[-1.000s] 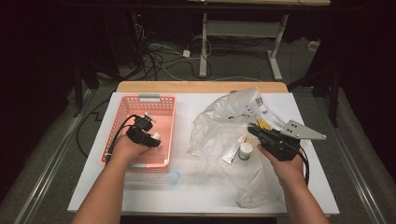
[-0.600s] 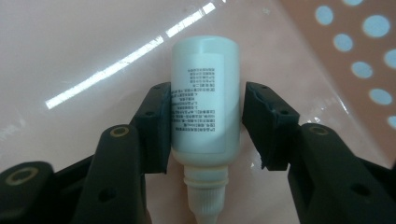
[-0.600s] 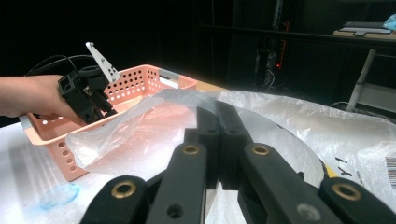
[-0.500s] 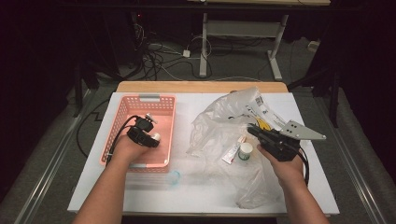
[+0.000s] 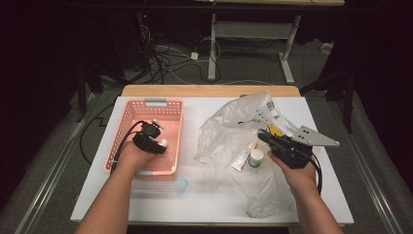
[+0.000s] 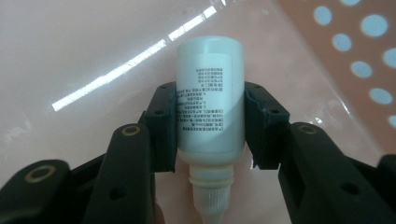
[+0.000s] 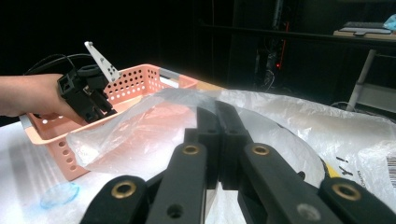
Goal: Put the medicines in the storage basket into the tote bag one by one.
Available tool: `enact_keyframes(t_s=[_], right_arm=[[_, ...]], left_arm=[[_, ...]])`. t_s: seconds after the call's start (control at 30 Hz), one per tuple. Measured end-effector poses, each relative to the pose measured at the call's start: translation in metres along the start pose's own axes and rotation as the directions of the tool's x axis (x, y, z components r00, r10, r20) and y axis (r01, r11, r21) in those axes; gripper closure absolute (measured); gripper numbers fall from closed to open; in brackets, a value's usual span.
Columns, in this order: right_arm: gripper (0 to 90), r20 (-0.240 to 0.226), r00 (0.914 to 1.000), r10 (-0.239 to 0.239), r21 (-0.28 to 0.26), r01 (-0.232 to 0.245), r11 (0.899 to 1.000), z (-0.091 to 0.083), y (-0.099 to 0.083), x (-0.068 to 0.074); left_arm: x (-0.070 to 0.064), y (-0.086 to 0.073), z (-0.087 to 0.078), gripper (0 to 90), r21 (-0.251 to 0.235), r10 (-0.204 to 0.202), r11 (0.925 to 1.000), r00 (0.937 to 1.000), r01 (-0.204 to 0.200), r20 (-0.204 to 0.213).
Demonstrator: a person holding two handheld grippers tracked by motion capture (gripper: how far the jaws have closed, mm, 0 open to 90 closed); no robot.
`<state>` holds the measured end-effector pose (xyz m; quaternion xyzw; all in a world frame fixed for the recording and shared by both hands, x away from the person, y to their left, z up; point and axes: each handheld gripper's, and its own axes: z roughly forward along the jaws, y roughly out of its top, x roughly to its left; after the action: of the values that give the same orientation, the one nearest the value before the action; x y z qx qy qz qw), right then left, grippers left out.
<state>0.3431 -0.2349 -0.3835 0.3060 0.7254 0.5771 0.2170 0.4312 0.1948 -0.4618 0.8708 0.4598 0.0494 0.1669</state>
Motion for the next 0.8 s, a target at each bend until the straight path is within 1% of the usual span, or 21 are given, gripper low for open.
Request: enact_keyframes(t_s=[0.13,0.2,0.3,0.37,0.4,0.43,0.5,0.6,0.77,0.8], right_arm=[[90.0,0.002,1.0000,-0.004,-0.006,0.004,1.000,0.000,0.000,0.000],[90.0,0.003,1.0000,0.001,-0.006,-0.001,1.000,-0.001,0.000,0.000],[90.0,0.001,1.0000,0.006,-0.005,-0.006,1.000,-0.001,0.000,-0.002],[90.0,0.003,1.0000,0.005,-0.005,-0.005,1.000,-0.001,-0.001,-0.003],[90.0,0.005,0.9999,0.009,-0.004,-0.009,1.000,-0.001,-0.001,-0.004],[90.0,0.005,0.9999,0.009,-0.005,-0.009,1.000,-0.001,-0.001,-0.004],[90.0,0.009,0.9999,0.013,-0.008,-0.013,1.000,-0.001,-0.001,-0.004],[90.0,0.007,0.9999,0.012,-0.006,-0.012,1.000,-0.001,-0.001,-0.004],[90.0,0.005,0.9999,0.014,-0.008,-0.014,1.000,-0.001,-0.002,-0.003],[90.0,0.005,0.9999,0.013,-0.009,-0.013,1.000,-0.001,-0.002,-0.004]], left_arm=[[0.001,-0.001,-0.004,57.8,-0.037,-0.012,0.9992,0.9999,0.012,0.008],[0.002,-0.001,-0.006,57.8,-0.058,-0.022,0.9981,0.9998,0.022,0.004],[0.003,-0.003,-0.010,57.8,-0.094,-0.028,0.9951,0.9994,0.030,0.019],[0.003,-0.004,-0.013,57.9,-0.122,-0.038,0.9917,0.9989,0.041,0.029],[0.003,-0.005,-0.015,57.9,-0.134,-0.037,0.9901,0.9989,0.041,0.030],[0.003,-0.006,-0.017,57.9,-0.148,-0.042,0.9880,0.9988,0.045,0.025],[0.003,-0.007,-0.023,57.9,-0.184,-0.059,0.9812,0.9982,0.059,0.006],[0.004,-0.008,-0.031,57.9,-0.232,-0.069,0.9702,0.9974,0.072,0.021],[0.001,-0.011,-0.042,57.9,-0.278,-0.061,0.9579,0.9972,0.071,0.044],[0.000,-0.012,-0.044,57.9,-0.284,-0.055,0.9566,0.9972,0.067,0.050]])
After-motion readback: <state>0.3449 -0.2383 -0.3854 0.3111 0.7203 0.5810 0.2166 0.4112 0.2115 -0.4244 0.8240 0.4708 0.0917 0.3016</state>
